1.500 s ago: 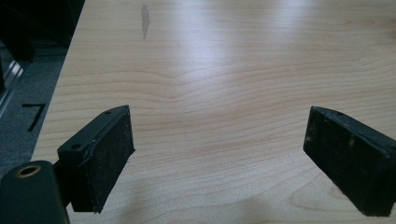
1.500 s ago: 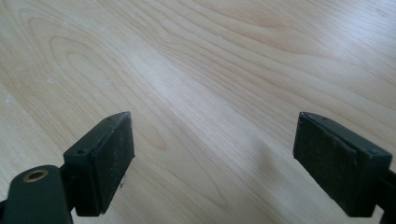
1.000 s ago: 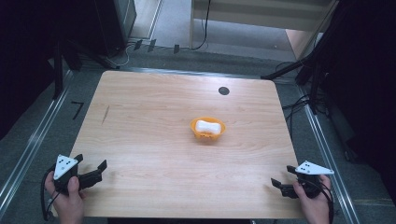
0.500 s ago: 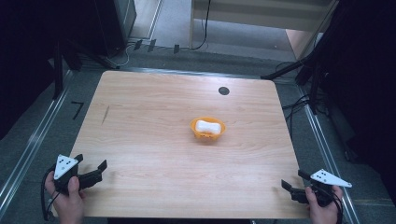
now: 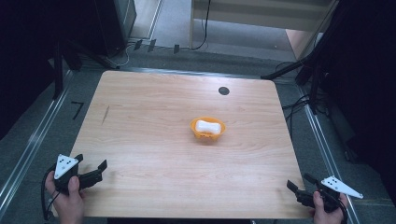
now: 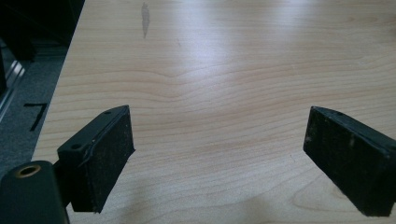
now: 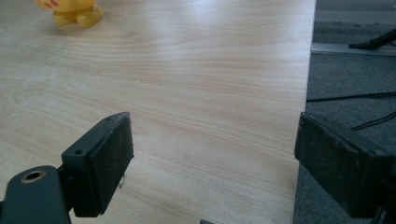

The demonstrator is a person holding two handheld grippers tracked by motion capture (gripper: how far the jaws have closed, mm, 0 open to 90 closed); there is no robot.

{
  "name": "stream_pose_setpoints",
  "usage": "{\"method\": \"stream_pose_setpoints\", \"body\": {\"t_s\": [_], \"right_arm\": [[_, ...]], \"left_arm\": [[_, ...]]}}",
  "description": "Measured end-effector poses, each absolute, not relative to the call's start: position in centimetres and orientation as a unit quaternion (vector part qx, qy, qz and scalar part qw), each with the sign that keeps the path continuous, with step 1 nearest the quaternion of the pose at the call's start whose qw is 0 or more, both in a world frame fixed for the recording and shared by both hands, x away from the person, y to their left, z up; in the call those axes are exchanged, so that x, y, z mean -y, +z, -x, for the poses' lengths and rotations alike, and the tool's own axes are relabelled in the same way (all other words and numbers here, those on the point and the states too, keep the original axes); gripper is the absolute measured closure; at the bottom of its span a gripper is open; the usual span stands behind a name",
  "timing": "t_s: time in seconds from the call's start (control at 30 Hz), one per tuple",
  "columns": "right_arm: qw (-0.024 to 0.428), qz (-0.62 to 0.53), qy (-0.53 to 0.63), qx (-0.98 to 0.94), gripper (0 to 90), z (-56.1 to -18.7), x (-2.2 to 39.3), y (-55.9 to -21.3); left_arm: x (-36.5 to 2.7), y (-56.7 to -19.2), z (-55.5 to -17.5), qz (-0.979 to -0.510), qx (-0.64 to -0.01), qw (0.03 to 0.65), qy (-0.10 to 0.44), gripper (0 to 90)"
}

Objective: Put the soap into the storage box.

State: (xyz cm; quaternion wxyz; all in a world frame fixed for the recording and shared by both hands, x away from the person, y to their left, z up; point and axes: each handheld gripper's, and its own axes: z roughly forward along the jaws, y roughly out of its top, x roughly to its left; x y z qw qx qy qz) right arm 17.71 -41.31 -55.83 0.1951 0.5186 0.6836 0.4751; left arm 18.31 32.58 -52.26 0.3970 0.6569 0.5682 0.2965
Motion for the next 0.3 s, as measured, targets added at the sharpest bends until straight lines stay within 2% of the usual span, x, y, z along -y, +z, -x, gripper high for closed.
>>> {"method": "stream_pose_setpoints", "body": {"t_s": [0.3], "right_arm": [[0.203, -0.521, 0.474, -0.68, 12.5, -17.6, 41.18, -55.81]], "left_arm": [[-32.58, -52.26, -18.34, -0.657, -0.569, 0.396, 0.297, 8.9]]}}
